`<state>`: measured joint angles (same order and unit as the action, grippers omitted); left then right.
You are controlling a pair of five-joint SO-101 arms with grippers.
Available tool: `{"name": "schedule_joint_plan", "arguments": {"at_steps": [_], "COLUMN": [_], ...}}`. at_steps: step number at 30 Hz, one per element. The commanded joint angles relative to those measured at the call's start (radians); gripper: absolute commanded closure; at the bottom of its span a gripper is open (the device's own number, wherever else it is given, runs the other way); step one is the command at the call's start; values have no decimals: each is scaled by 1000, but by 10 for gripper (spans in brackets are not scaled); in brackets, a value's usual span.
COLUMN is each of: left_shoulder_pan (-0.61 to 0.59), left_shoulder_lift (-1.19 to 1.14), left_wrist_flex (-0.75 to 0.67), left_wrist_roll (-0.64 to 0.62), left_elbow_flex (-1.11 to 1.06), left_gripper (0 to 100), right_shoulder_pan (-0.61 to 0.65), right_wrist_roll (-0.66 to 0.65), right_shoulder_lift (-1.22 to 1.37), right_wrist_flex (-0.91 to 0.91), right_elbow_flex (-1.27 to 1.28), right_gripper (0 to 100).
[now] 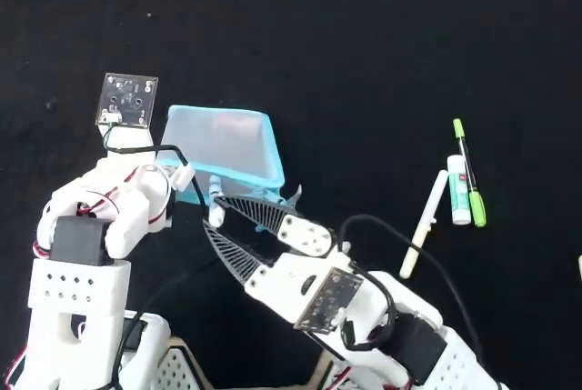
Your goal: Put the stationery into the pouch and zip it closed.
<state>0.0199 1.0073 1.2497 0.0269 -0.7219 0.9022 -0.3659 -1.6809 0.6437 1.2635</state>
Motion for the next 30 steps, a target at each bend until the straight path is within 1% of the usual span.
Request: {"name": "schedule_joint_plan", "arguments": {"at_steps": [1,18,24,30], "left_shoulder_pan": [-1,-1,-1,-1], "left_shoulder_lift": [9,9,9,9], "left_wrist_flex": [-14,-18,-17,-18], "left_wrist_roll": [-6,-6,-6,-6], "left_elbow_flex": [10,10,10,10], "left_gripper": [970,970,970,970], "right_shoulder_pan": [14,12,11,8], "right_wrist_roll": [-11,-20,-20,-20], "right_shoulder_lift": [7,8,10,10], "right_wrist_flex": [11,0,-104,-112], "right_elbow_flex": [-2,136,213,211], "right_gripper": [986,986,986,986]}}
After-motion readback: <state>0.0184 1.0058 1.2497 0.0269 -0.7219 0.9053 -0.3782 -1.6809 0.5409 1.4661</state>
